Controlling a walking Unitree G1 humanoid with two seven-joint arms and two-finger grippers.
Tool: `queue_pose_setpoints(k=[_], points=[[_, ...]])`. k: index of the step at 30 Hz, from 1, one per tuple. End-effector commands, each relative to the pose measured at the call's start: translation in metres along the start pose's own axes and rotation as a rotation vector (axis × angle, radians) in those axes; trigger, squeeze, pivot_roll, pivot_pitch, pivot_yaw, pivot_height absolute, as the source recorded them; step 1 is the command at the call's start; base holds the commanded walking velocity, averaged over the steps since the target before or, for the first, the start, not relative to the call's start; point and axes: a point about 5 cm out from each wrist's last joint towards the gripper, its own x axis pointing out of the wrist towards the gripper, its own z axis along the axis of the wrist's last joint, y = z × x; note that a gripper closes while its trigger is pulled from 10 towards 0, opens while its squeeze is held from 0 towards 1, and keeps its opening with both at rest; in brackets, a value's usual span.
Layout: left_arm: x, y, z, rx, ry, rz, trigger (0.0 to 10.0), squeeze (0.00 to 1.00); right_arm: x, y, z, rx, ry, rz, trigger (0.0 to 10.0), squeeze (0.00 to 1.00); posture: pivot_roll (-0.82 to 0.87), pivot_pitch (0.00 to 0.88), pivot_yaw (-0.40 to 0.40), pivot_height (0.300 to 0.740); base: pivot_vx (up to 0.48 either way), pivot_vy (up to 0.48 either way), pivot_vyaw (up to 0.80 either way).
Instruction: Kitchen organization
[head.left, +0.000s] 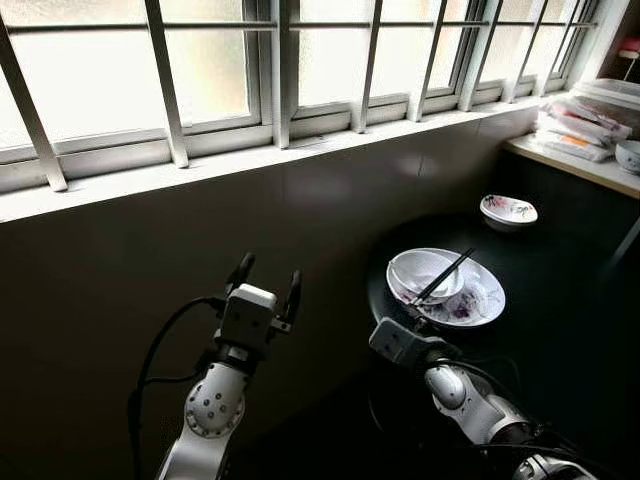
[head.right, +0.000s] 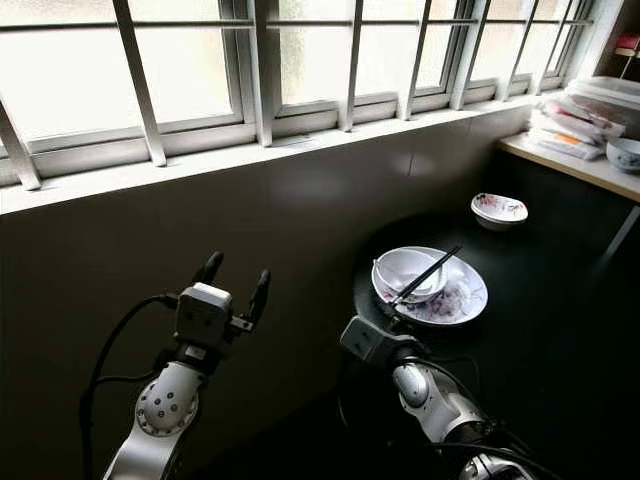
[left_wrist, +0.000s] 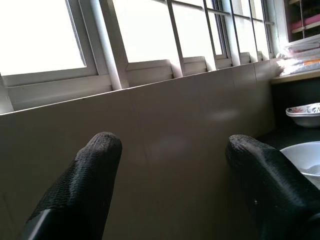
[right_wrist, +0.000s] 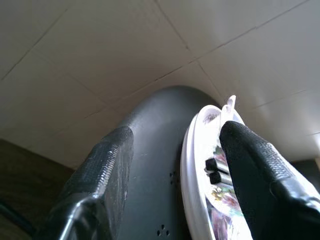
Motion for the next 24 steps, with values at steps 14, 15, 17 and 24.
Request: queue_pose_setpoints(k=[14, 15, 17, 24], points=[[0.0, 0.002, -0.003, 0.008, 0.017, 0.002, 10.0, 0.0, 0.001, -0.018, -0.019, -0.192, 0.053, -0.031, 10.0, 0.0, 0.08, 0.0, -0.068, 0.74, 0.0, 0.0, 0.0], [0.0, 0.002, -0.003, 0.008, 0.017, 0.002, 10.0, 0.0, 0.001, -0.019, -0.02, -0.196, 0.056, -0.034, 10.0, 0.0, 0.08, 0.0, -0.068, 0.74, 0.0, 0.0, 0.0], [0.0, 0.002, -0.003, 0.008, 0.017, 0.001, 10.0, 0.0, 0.0, -0.021, -0.022, -0.212, 0.065, -0.045, 10.0, 0.0, 0.08, 0.0, -0.066, 0.74, 0.0, 0.0, 0.0], [0.001, 0.002, -0.003, 0.008, 0.018, 0.0, 10.0, 0.0, -0.001, -0.027, -0.028, -0.25, 0.088, -0.071, 10.0, 0.0, 0.08, 0.0, -0.064, 0.74, 0.0, 0.0, 0.0]])
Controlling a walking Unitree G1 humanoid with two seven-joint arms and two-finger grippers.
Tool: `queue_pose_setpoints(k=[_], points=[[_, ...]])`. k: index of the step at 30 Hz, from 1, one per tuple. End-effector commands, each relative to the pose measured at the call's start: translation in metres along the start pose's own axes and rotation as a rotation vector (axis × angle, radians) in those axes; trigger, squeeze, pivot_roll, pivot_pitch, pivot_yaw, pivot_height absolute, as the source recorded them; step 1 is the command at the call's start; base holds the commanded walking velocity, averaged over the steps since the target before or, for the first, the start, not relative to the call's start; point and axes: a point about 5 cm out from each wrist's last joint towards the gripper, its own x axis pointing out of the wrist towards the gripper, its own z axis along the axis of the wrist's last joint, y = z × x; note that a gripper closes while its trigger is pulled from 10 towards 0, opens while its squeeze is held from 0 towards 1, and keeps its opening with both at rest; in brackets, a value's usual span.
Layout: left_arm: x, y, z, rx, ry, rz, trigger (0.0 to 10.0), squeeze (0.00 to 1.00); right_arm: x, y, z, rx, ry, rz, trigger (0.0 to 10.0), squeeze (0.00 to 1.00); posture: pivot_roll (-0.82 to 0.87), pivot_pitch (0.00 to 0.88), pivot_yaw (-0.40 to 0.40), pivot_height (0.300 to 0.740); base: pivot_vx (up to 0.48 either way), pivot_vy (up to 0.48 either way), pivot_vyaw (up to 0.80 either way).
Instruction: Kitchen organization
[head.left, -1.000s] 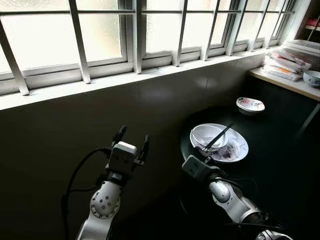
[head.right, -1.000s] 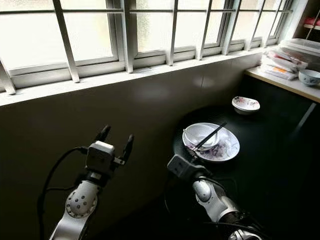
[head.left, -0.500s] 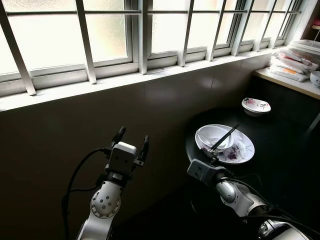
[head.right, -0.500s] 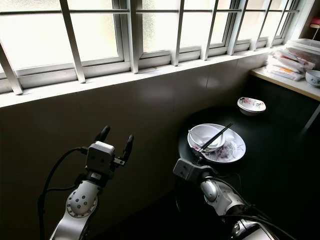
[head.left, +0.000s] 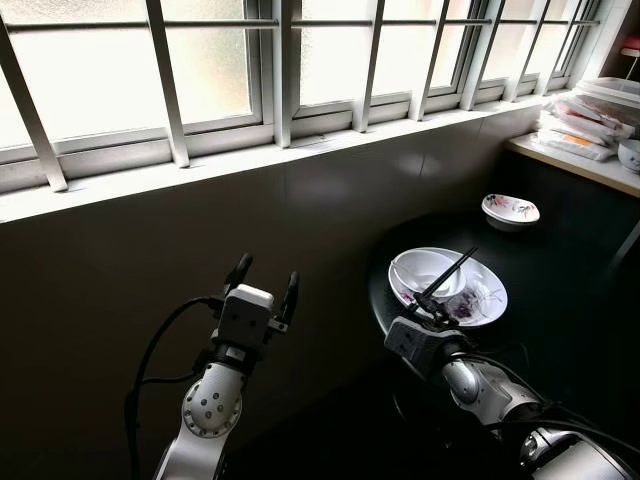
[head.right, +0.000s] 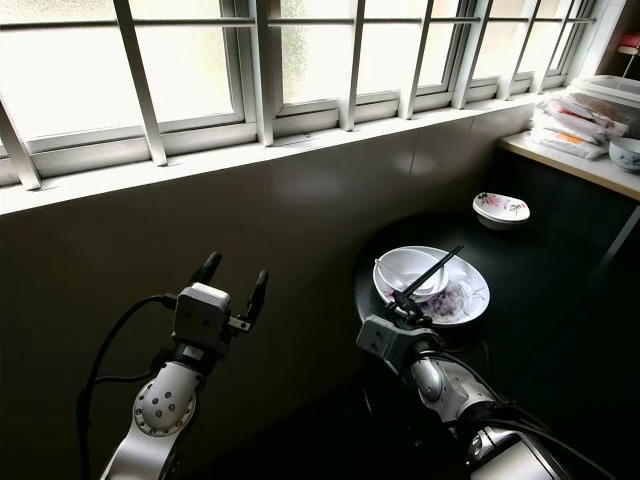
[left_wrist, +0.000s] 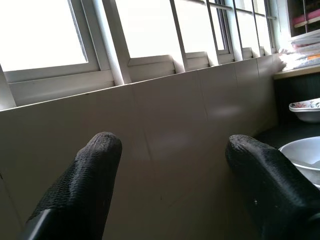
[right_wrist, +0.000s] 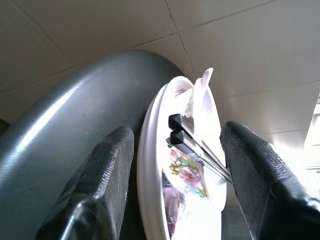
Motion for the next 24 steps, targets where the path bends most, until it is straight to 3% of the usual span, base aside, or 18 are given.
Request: queue_pose_setpoints(k=[1, 8, 24], points=[[0.002, 0.0, -0.001, 0.001, 0.009, 0.0, 10.0, 0.0, -0.001, -0.005, -0.007, -0.04, 0.012, -0.013, 10.0, 0.0, 0.08, 0.0, -0.065, 0.74, 0.0, 0.0, 0.0], [0.001, 0.001, -0.002, 0.003, 0.01, 0.003, 10.0, 0.0, 0.001, -0.013, -0.008, -0.09, 0.012, -0.041, 10.0, 0.0, 0.09, 0.0, -0.067, 0.74, 0.0, 0.0, 0.0], [0.0, 0.001, -0.002, 0.005, 0.011, 0.003, 10.0, 0.0, 0.004, -0.016, -0.004, -0.084, -0.009, -0.055, 10.0, 0.0, 0.1, 0.0, -0.068, 0.74, 0.0, 0.0, 0.0]])
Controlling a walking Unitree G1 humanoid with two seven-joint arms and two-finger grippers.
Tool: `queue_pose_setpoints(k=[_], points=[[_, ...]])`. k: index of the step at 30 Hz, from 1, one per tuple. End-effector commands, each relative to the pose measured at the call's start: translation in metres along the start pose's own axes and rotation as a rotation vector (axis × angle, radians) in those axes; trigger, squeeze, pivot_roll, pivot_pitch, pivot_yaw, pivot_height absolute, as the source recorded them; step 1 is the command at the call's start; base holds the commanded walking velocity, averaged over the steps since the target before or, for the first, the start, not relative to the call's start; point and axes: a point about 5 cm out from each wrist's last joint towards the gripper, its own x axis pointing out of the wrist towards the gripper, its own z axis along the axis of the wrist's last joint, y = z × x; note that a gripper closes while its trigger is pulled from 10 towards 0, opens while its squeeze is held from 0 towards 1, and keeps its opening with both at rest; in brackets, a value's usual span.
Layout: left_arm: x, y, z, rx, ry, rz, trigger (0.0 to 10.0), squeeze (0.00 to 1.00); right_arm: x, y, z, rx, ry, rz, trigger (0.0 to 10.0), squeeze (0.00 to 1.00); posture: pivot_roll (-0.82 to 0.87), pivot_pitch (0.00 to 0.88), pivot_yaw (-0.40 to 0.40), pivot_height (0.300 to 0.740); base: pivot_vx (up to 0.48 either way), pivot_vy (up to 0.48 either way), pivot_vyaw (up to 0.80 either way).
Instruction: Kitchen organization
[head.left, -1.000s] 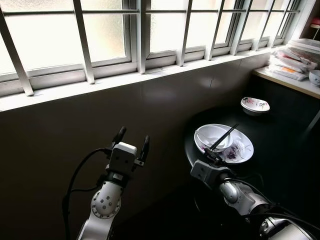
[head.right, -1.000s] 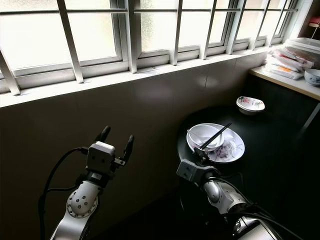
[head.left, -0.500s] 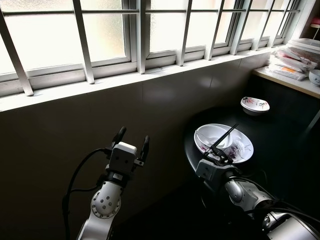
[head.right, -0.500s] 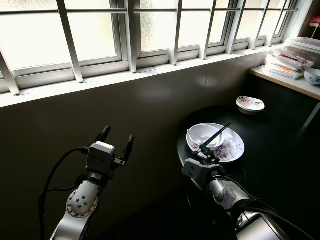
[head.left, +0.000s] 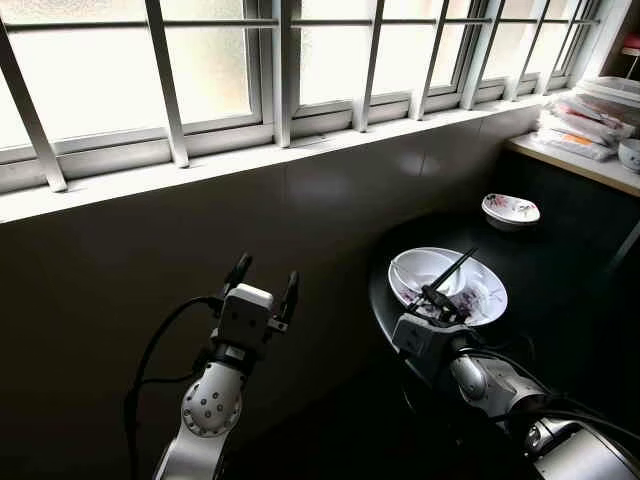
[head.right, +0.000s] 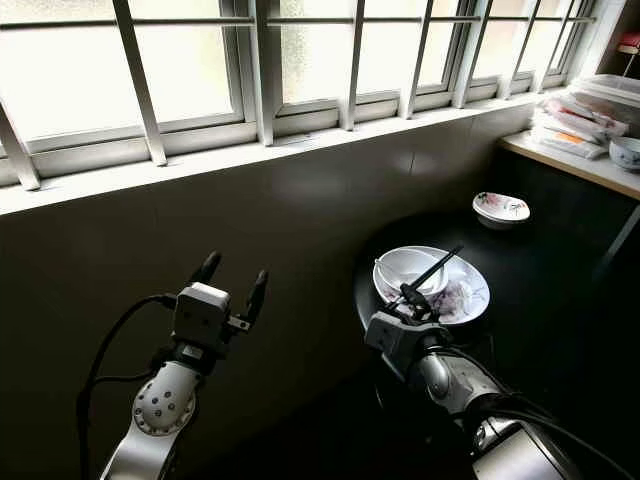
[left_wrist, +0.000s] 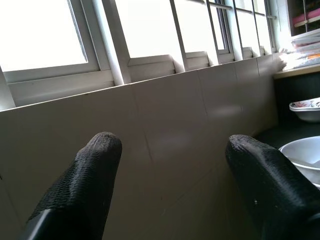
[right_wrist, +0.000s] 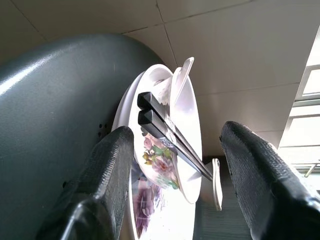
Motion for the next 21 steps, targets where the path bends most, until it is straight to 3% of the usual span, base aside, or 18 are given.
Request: queue_pose_setpoints(k=[1, 9, 17, 21], points=[[0.0, 0.0, -0.002, 0.002, 0.012, 0.003, 10.0, 0.0, 0.004, -0.007, 0.004, -0.001, -0.018, -0.018, 10.0, 0.0, 0.1, 0.0, -0.068, 0.74, 0.0, 0.0, 0.0], [-0.002, 0.0, -0.003, 0.003, 0.02, 0.005, 10.0, 0.0, 0.008, -0.004, 0.016, 0.059, -0.043, 0.0, 10.0, 0.0, 0.1, 0.0, -0.074, 0.74, 0.0, 0.0, 0.0], [-0.001, -0.003, -0.003, -0.005, 0.02, 0.0, 10.0, 0.0, 0.008, 0.011, 0.035, 0.167, -0.08, 0.055, 10.0, 0.0, 0.09, 0.0, -0.072, 0.74, 0.0, 0.0, 0.0], [-0.001, -0.002, -0.003, -0.005, 0.02, 0.002, 10.0, 0.0, 0.009, 0.011, 0.038, 0.17, -0.087, 0.053, 10.0, 0.0, 0.09, 0.0, -0.073, 0.74, 0.0, 0.0, 0.0]])
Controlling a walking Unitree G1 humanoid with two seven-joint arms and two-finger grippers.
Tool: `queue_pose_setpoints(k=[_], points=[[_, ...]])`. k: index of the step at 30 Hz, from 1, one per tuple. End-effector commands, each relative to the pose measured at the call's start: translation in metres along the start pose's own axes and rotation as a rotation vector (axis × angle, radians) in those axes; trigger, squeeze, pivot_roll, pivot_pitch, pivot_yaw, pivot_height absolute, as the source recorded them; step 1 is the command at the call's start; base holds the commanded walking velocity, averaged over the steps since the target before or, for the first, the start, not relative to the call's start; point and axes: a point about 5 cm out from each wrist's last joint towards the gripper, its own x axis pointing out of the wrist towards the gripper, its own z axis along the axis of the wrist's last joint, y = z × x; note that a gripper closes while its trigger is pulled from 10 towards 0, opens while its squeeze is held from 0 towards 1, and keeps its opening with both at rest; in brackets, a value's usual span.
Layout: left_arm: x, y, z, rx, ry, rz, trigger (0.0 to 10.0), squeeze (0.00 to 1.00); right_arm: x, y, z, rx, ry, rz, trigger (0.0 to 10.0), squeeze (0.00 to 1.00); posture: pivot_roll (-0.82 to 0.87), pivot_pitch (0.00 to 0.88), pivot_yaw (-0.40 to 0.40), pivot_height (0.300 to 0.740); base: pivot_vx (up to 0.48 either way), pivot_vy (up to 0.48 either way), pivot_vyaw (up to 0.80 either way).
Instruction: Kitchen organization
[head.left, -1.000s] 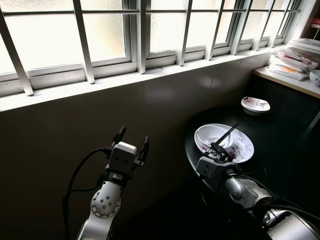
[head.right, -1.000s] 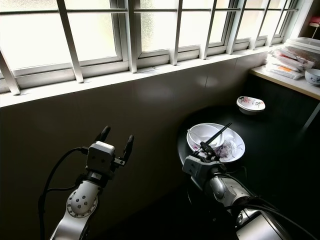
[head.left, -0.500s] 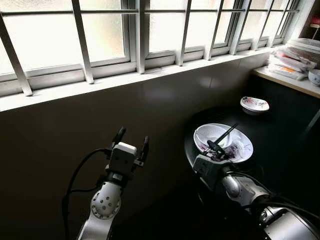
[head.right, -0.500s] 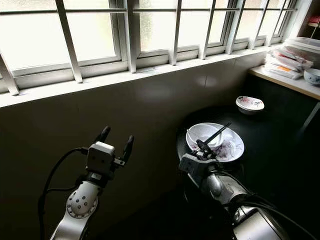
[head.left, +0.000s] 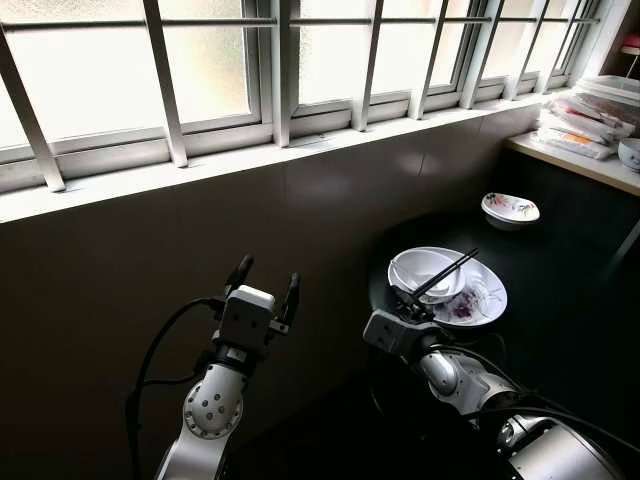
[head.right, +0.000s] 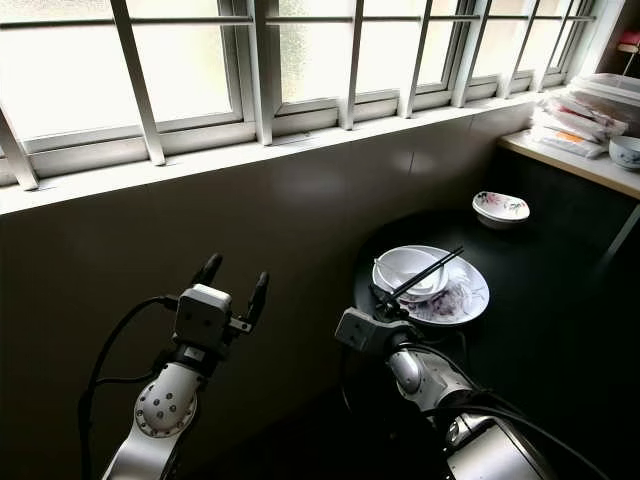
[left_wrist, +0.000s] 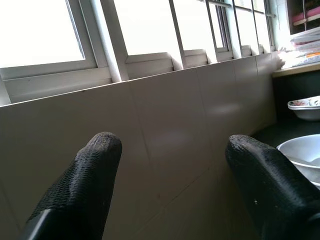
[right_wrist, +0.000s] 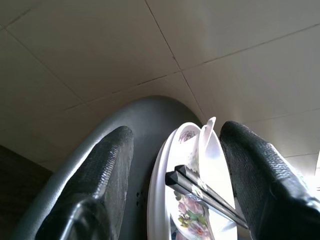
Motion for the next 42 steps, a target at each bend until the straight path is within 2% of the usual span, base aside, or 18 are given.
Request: queue_pose_setpoints(k=[1, 3, 7, 8, 10, 11, 16, 21, 27, 29, 33, 36, 38, 42], points=[[0.0, 0.0, -0.002, 0.001, 0.014, 0.005, 10.0, 0.0, 0.001, -0.001, 0.001, 0.05, 0.001, -0.006, 10.0, 0.0, 0.09, 0.0, -0.075, 0.74, 0.0, 0.0, 0.0], [0.0, 0.001, -0.003, 0.002, 0.014, 0.007, 10.0, 0.0, 0.002, -0.003, 0.006, 0.073, -0.018, -0.018, 10.0, 0.0, 0.09, 0.0, -0.076, 0.74, 0.0, 0.0, 0.0], [0.0, 0.001, -0.002, -0.001, 0.012, 0.011, 10.0, 0.0, 0.008, -0.012, 0.028, 0.169, -0.136, -0.068, 10.0, 0.0, 0.09, 0.0, -0.076, 0.74, 0.0, 0.0, 0.0], [0.0, 0.0, -0.002, -0.005, 0.008, 0.014, 10.0, 0.0, 0.009, -0.015, 0.04, 0.226, -0.201, -0.089, 10.0, 0.0, 0.09, 0.0, -0.079, 0.74, 0.0, 0.0, 0.0], [0.0, 0.0, -0.002, -0.004, 0.007, 0.016, 10.0, 0.0, 0.01, -0.018, 0.049, 0.287, -0.249, -0.108, 10.0, 0.0, 0.08, 0.0, -0.079, 0.74, 0.0, 0.0, 0.0], [-0.001, 0.0, -0.002, -0.005, 0.006, 0.02, 10.0, 0.0, 0.01, -0.021, 0.055, 0.354, -0.278, -0.124, 10.0, 0.0, 0.08, 0.0, -0.08, 0.74, 0.0, 0.0, 0.0], [-0.001, 0.004, -0.003, 0.013, 0.018, 0.04, 10.0, 0.0, 0.01, -0.03, 0.062, 0.452, -0.322, -0.17, 10.0, 0.0, 0.08, 0.0, -0.078, 0.74, 0.0, 0.0, 0.0], [-0.001, 0.006, -0.004, 0.02, 0.023, 0.049, 10.0, 0.0, 0.008, -0.032, 0.063, 0.479, -0.337, -0.184, 10.0, 0.0, 0.08, 0.0, -0.077, 0.74, 0.0, -0.221, 0.0], [0.0, 0.006, -0.004, 0.016, 0.021, 0.051, 10.0, 0.0, 0.006, -0.029, 0.071, 0.461, -0.375, -0.17, 10.0, 0.0, 0.07, 0.0, -0.074, 0.74, 0.0, -0.456, 0.8], [0.001, 0.005, -0.004, 0.017, 0.02, 0.051, 10.0, 0.0, 0.005, -0.03, 0.074, 0.54, -0.383, -0.169, 10.0, 0.0, 0.07, 0.0, -0.073, 0.74, 0.0, -0.324, 0.66], [0.001, 0.005, -0.004, 0.017, 0.021, 0.05, 10.0, 0.0, 0.004, -0.029, 0.074, 0.514, -0.375, -0.173, 10.0, 0.0, 0.08, 0.0, -0.072, 0.74, 0.0, -0.074, 0.73], [0.001, 0.006, -0.004, 0.018, 0.022, 0.05, 10.0, 0.0, 0.004, -0.027, 0.072, 0.554, -0.363, -0.172, 10.0, 0.0, 0.08, 0.0, -0.072, 0.74, 0.0, 0.0, 0.8], [0.0, 0.007, -0.005, 0.014, 0.023, 0.054, 10.0, 0.0, 0.003, -0.026, 0.07, 0.586, -0.348, -0.161, 10.0, 0.0, 0.08, 0.0, -0.072, 0.74, 0.0, 0.0, 0.0], [0.0, 0.006, -0.006, 0.009, 0.027, 0.053, 10.0, 0.0, 0.003, -0.024, 0.066, 0.565, -0.322, -0.152, 10.0, 0.0, 0.08, 0.0, -0.071, 0.74, 0.0, 0.0, 0.0]])
